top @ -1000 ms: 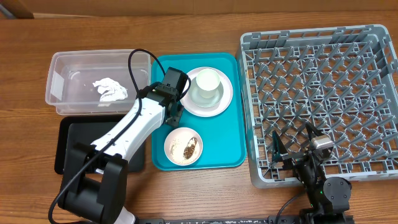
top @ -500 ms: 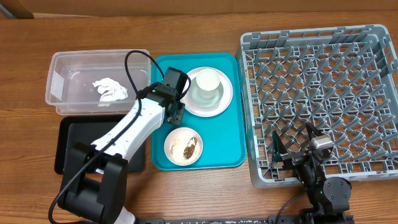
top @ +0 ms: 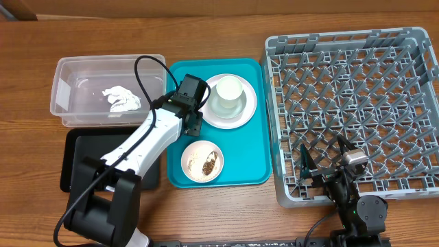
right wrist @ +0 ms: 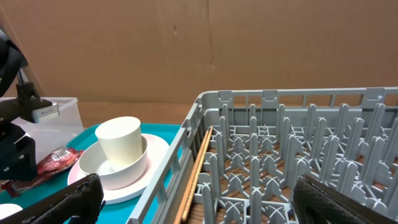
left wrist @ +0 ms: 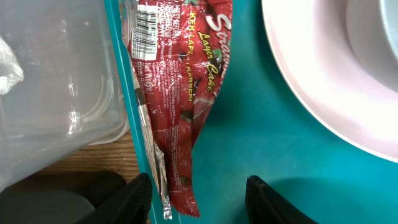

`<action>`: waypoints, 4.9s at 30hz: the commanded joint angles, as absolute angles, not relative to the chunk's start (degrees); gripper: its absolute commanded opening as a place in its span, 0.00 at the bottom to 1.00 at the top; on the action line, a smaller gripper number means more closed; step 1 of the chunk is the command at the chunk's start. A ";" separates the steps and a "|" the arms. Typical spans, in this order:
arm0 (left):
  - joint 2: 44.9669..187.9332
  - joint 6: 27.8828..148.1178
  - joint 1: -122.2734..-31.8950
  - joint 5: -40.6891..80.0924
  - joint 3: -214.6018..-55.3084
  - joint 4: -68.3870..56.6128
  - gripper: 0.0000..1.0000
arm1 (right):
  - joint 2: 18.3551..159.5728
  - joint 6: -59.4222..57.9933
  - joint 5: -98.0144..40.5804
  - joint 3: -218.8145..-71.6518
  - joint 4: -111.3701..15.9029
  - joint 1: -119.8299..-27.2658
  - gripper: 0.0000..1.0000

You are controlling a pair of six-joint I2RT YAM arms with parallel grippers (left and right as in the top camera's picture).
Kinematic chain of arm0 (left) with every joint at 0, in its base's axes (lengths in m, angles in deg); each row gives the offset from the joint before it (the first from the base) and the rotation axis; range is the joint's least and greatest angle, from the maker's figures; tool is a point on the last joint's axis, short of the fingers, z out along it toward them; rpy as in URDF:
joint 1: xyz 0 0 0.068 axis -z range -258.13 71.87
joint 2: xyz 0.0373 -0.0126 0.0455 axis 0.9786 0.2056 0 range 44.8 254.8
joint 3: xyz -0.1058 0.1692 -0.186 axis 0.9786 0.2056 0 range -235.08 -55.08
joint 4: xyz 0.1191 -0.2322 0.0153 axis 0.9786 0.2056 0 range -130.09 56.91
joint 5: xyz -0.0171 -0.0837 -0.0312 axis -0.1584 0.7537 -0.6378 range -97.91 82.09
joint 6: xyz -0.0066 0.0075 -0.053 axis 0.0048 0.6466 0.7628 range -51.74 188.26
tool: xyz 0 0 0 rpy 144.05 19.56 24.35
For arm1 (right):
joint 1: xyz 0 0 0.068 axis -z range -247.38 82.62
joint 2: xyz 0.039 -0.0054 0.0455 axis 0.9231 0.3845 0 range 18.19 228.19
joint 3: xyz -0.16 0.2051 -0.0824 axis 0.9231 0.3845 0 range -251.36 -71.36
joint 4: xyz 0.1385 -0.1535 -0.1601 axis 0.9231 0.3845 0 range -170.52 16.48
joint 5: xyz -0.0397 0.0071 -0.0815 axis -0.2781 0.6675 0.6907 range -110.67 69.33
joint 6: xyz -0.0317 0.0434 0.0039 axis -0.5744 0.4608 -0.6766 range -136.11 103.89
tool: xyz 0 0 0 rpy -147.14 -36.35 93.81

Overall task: Sort waste into correct bins and load items into the dishwasher
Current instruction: 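Grasp the red snack wrapper with the left gripper, then carry the wrapper left and drop it into the clear bin, then move the left gripper to the rim of the pink bowl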

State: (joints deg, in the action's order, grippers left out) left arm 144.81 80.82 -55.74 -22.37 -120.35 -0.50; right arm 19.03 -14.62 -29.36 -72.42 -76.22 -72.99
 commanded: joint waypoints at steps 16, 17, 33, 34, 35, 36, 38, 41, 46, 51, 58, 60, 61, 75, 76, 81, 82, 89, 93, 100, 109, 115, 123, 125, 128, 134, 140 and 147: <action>151.19 82.66 -55.72 -26.09 -119.94 -2.53 0.38 | 18.36 -14.79 -29.06 -71.80 -76.53 -72.55 1.00; 151.19 82.66 -55.72 -26.07 -119.94 -2.60 0.36 | 18.36 -14.79 -29.06 -71.80 -76.53 -72.55 1.00; 151.17 82.66 -55.72 -26.07 -119.96 -2.64 0.04 | 18.36 -14.79 -29.06 -71.80 -76.53 -72.55 1.00; 151.17 82.66 -55.72 -26.07 -119.96 -2.62 0.04 | 18.36 -14.79 -29.06 -71.80 -76.53 -72.55 1.00; 151.10 82.66 -55.72 -26.07 -119.96 -2.64 0.04 | 18.36 -14.79 -29.06 -71.80 -76.53 -72.55 1.00; 151.04 82.66 -55.72 -26.09 -120.00 -2.62 0.04 | 18.36 -14.79 -29.06 -71.80 -76.53 -72.55 1.00; 150.67 82.68 -55.72 -26.09 -120.44 -2.60 0.04 | 18.36 -14.79 -29.06 -71.80 -76.53 -72.55 1.00; 149.36 82.72 -55.72 -26.07 -121.95 -2.40 0.04 | 18.36 -14.79 -29.06 -71.80 -76.53 -72.55 1.00; 145.29 85.06 -55.72 -26.07 -125.84 -1.05 0.04 | 18.36 -14.79 -29.06 -71.80 -76.53 -72.55 1.00; 141.05 85.04 -55.74 -27.18 -127.96 -1.37 0.04 | 18.36 -14.79 -29.06 -71.80 -76.53 -72.55 1.00; 137.55 87.42 -57.03 -31.64 -128.22 -2.73 0.04 | 18.36 -14.79 -29.06 -71.80 -76.53 -72.55 1.00; 137.71 88.91 -59.39 -31.64 -128.22 -2.86 0.04 | 18.36 -14.79 -29.06 -71.80 -76.53 -72.55 1.00; 137.75 89.58 -60.46 -31.53 -128.22 -2.84 0.04 | 18.36 -14.79 -29.06 -71.80 -76.53 -72.55 1.00; 139.02 92.99 -77.12 -18.77 -128.20 -2.88 0.04 | 18.36 -14.79 -29.06 -71.80 -76.53 -72.55 1.00; 139.13 92.97 -77.36 -18.79 -128.20 -2.86 0.04 | 18.36 -14.79 -29.06 -71.80 -76.53 -72.55 1.00; 139.19 92.93 -77.55 -18.77 -128.20 -2.64 0.39 | 18.36 -14.79 -29.06 -71.80 -76.53 -72.55 1.00; 139.19 92.93 -77.53 -18.77 -128.20 -2.60 0.49 | 18.36 -14.79 -29.06 -71.80 -76.53 -72.55 1.00; 137.44 92.93 -77.31 -12.45 -128.22 0.99 0.57 | 18.36 -14.79 -29.06 -71.80 -76.53 -72.55 1.00; 133.53 91.71 -77.31 5.58 -128.22 3.04 0.61 | 18.36 -14.79 -29.06 -71.80 -76.53 -72.55 1.00; 131.35 86.24 -74.14 40.29 -128.20 5.12 0.63 | 18.36 -14.79 -29.06 -71.80 -76.53 -72.55 1.00; 131.39 91.03 -51.41 19.33 -128.05 12.44 0.61 | 18.36 -14.79 -29.06 -71.80 -76.53 -72.55 1.00; 131.39 97.96 -36.31 1.23 -128.03 13.75 0.60 | 18.36 -14.79 -29.06 -71.80 -76.53 -72.55 1.00; 131.48 109.58 -26.85 -13.89 -127.52 17.20 1.00 | 18.36 -14.79 -29.06 -71.80 -76.53 -72.55 1.00; 131.70 110.70 -26.34 -13.87 -126.85 17.03 1.00 | 18.36 -14.79 -29.06 -71.80 -76.53 -72.55 1.00; 131.70 110.44 -26.37 -13.87 -126.80 17.05 1.00 | 18.36 -14.79 -29.06 -71.80 -76.53 -72.55 1.00; 131.70 109.56 -26.15 -13.89 -126.45 16.88 0.19 | 18.36 -14.77 -29.06 -71.80 -76.53 -72.55 1.00; 131.70 112.88 -25.99 -14.33 -123.00 13.66 0.04 | 18.36 -14.79 -29.06 -71.80 -76.53 -72.55 1.00; 131.70 115.38 -25.97 -15.51 -118.41 11.96 0.04 | 18.36 -14.79 -29.06 -71.80 -76.53 -72.55 1.00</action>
